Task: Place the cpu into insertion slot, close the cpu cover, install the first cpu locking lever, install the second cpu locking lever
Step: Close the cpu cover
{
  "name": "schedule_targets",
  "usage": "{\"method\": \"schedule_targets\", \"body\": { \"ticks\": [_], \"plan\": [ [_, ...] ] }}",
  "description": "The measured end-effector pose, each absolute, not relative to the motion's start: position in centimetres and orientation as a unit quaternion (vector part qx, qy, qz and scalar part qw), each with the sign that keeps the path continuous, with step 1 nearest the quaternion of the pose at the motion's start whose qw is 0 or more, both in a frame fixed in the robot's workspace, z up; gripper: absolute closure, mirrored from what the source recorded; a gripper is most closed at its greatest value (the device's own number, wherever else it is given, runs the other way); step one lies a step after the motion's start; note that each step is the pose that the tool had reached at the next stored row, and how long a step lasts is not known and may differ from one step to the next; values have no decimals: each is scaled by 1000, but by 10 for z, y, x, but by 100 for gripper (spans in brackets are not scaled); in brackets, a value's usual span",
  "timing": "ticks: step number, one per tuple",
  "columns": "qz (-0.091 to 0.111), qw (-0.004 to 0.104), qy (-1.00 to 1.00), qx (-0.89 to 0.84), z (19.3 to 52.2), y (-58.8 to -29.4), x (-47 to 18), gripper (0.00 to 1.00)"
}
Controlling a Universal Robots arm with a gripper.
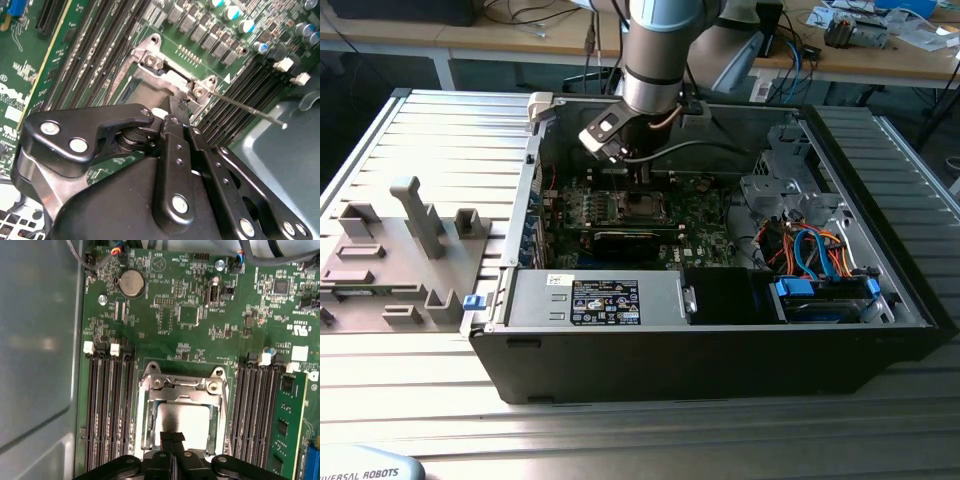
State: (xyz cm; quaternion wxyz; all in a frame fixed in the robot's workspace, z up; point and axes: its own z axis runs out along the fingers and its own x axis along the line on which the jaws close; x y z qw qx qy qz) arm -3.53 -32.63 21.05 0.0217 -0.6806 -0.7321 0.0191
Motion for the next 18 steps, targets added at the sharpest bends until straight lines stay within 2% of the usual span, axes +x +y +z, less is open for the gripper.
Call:
{"method": "schedule_targets", "body": {
  "ticks": [18],
  "plan": [
    [20,21,-732,-681,204,-326,-36,89]
  ]
}}
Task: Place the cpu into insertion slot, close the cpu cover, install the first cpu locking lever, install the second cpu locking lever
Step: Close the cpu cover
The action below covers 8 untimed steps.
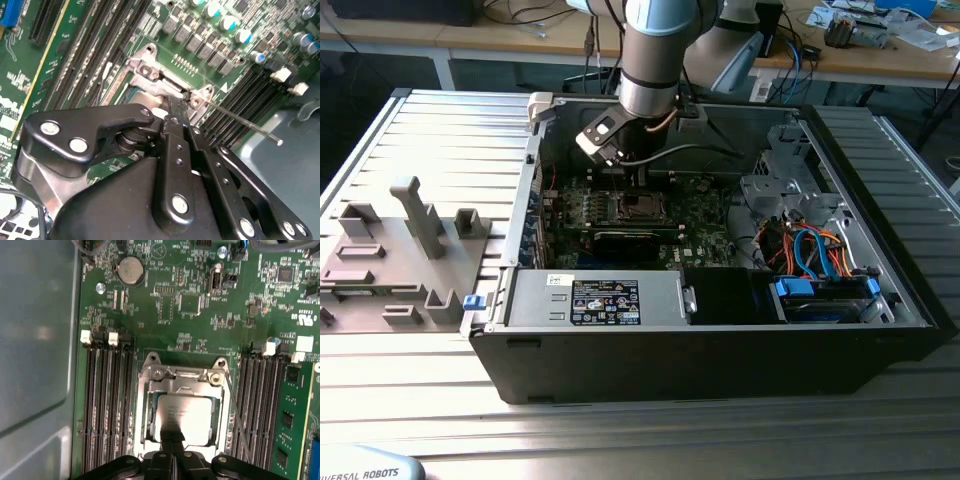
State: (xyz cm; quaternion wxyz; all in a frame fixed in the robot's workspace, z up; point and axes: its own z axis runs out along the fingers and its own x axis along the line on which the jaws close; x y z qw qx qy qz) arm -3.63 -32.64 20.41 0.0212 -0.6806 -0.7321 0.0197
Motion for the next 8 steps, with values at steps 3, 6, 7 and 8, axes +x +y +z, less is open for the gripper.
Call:
{"method": "schedule_targets", "body": {
  "ticks": [3,6,7,8],
  "plan": [
    [20,21,-732,-681,205,-326,-30,89],
    [21,22,-732,-681,206,-326,-24,89],
    [21,22,-732,-681,207,-326,-22,89],
    [21,22,-732,-681,207,-326,-21,89]
  ]
}}
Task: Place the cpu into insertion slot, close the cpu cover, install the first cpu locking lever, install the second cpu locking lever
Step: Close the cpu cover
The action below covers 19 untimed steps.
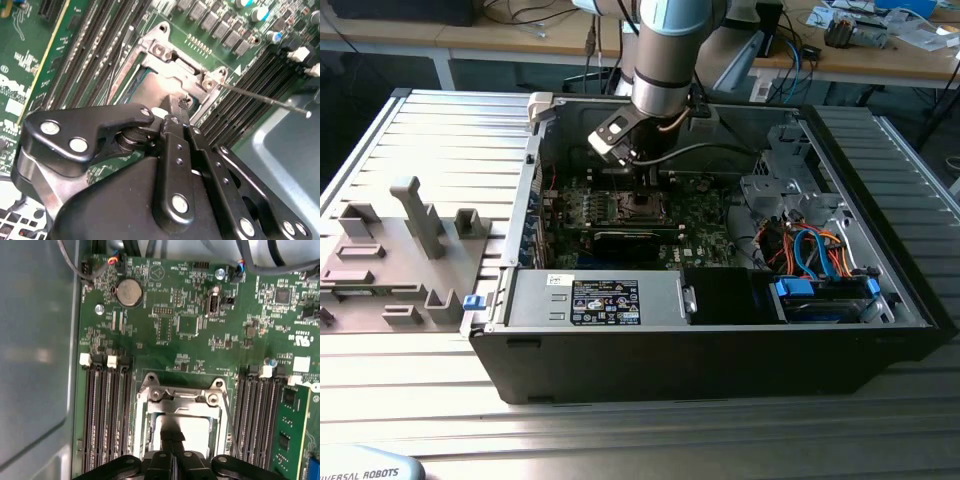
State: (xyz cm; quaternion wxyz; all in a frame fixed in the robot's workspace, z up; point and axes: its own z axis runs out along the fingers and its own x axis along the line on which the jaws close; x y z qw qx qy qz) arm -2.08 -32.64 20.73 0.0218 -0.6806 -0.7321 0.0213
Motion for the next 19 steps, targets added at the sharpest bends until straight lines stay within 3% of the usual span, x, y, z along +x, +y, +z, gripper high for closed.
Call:
{"method": "schedule_targets", "body": {
  "ticks": [19],
  "plan": [
    [21,22,-732,-681,217,-326,-17,89]
  ]
}}
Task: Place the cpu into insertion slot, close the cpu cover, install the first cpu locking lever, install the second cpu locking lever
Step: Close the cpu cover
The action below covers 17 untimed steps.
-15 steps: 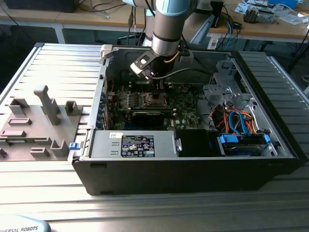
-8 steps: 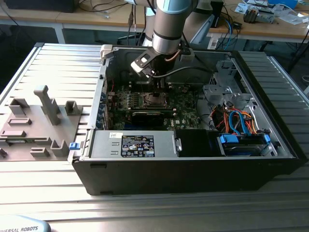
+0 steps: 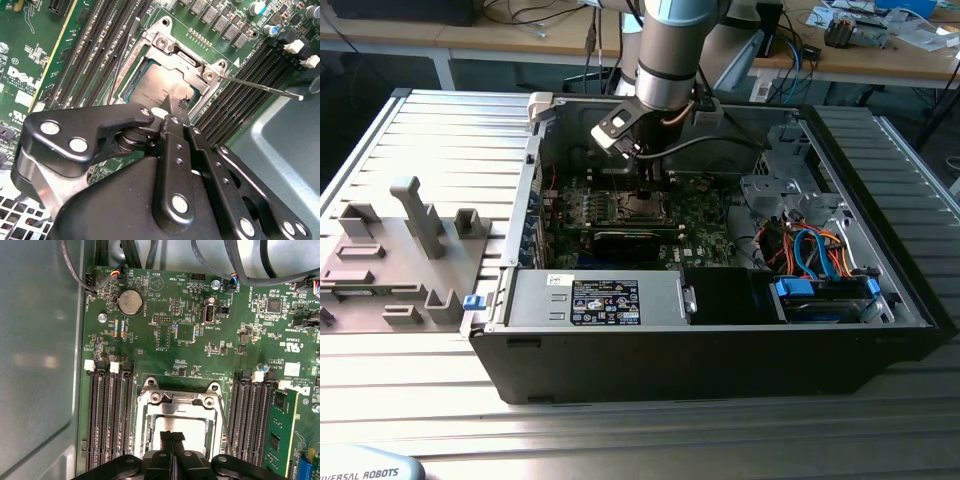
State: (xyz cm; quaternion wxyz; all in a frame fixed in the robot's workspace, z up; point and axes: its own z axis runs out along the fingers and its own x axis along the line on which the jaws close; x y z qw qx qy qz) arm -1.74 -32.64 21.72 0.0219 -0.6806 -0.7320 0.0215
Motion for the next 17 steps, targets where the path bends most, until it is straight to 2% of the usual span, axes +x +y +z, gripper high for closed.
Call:
{"method": "schedule_targets", "body": {
  "ticks": [17],
  "plan": [
    [21,22,-732,-681,226,-326,-17,89]
  ]
}}
